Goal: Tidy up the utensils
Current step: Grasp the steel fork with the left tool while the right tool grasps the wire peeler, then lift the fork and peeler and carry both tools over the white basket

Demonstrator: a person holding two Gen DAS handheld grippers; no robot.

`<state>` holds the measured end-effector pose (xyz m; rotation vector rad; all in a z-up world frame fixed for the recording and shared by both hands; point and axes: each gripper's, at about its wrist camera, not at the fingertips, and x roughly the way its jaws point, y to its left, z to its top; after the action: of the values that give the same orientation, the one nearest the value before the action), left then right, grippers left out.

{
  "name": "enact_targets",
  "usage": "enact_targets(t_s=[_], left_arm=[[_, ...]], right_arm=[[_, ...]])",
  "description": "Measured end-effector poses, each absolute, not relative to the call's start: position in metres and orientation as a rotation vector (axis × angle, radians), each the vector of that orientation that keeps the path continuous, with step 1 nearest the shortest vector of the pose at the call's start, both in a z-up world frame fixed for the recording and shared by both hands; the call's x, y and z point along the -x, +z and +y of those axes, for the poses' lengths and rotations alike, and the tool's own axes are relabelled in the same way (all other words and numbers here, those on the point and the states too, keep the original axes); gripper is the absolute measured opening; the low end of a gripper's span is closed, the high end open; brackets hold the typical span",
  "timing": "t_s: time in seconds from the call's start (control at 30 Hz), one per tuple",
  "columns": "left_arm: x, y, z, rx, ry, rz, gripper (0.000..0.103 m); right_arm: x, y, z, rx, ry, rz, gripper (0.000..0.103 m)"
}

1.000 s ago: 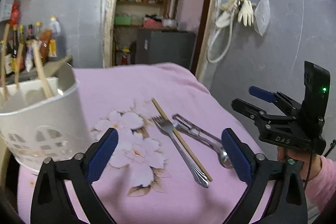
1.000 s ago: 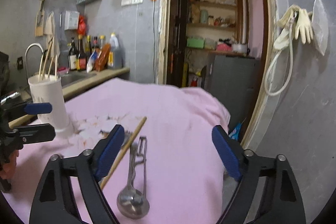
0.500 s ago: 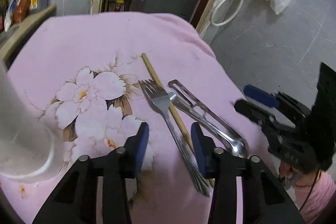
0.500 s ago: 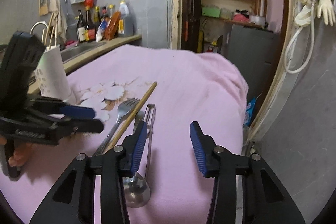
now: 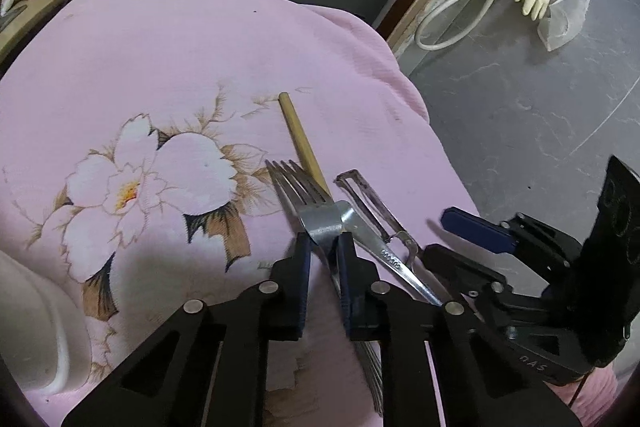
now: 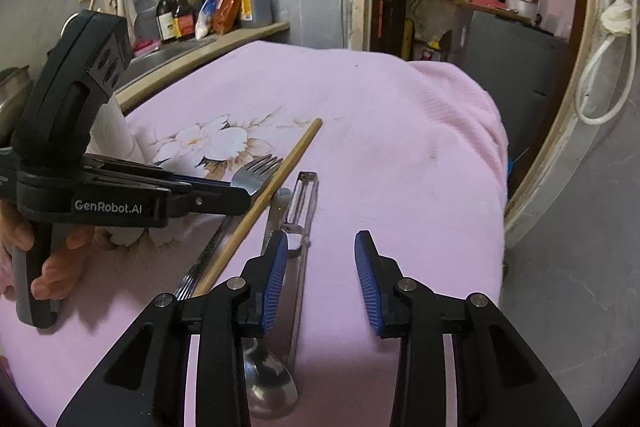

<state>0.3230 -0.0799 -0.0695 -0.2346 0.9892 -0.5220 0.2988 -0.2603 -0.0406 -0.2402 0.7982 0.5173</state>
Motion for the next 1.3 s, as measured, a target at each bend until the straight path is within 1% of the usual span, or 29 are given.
enact_targets(t_s=[0.07, 0.13, 0.27, 0.5, 0.7, 0.73, 0.77, 0.87, 1.03, 1.3], left_arm=[[-0.323, -0.07, -0.081, 0.237, -0.528, 0.99, 0.008], [-0.326, -0.072, -0.08, 0.249, -0.534, 0.999, 0.004], [-0.325, -0.07, -0.078, 0.266, -0.538, 1.016, 0.001], [-0.313, -0.067, -0.069, 0.239, -0.535, 1.025, 0.001], [-0.316, -0.068, -0.078, 0.212, -0.529, 1.025, 0.001], [-0.316, -0.068, -0.077, 0.211, -0.529, 1.026, 0.001], [-0.316, -0.068, -0.078, 0.209, -0.528, 1.024, 0.001], [-0.314, -0.067, -0.079, 0.205, -0.527, 1.01, 0.001], [-0.298, -0.056, -0.08, 0.177, -0.538, 0.937, 0.0], [-0.254, -0.021, -0.071, 0.143, -0.522, 0.697, 0.0]], right_arm=[[-0.303, -0.042, -0.257, 0.239, 0.522, 0.815, 0.032], [-0.309, -0.045, -0.254, 0.237, 0.524, 0.842, 0.032], [-0.319, -0.047, -0.251, 0.221, 0.52, 0.884, 0.032], [-0.338, -0.051, -0.241, 0.205, 0.505, 0.947, 0.032], [-0.349, -0.055, -0.224, 0.277, 0.444, 0.97, 0.032], [-0.349, -0.054, -0.223, 0.272, 0.442, 0.973, 0.027], [-0.348, -0.054, -0.224, 0.264, 0.441, 0.974, 0.02], [-0.346, -0.052, -0.226, 0.229, 0.432, 0.976, 0.015], [-0.329, -0.043, -0.233, 0.184, 0.434, 0.91, 0.013], [-0.274, -0.021, -0.244, 0.142, 0.406, 0.644, 0.013]])
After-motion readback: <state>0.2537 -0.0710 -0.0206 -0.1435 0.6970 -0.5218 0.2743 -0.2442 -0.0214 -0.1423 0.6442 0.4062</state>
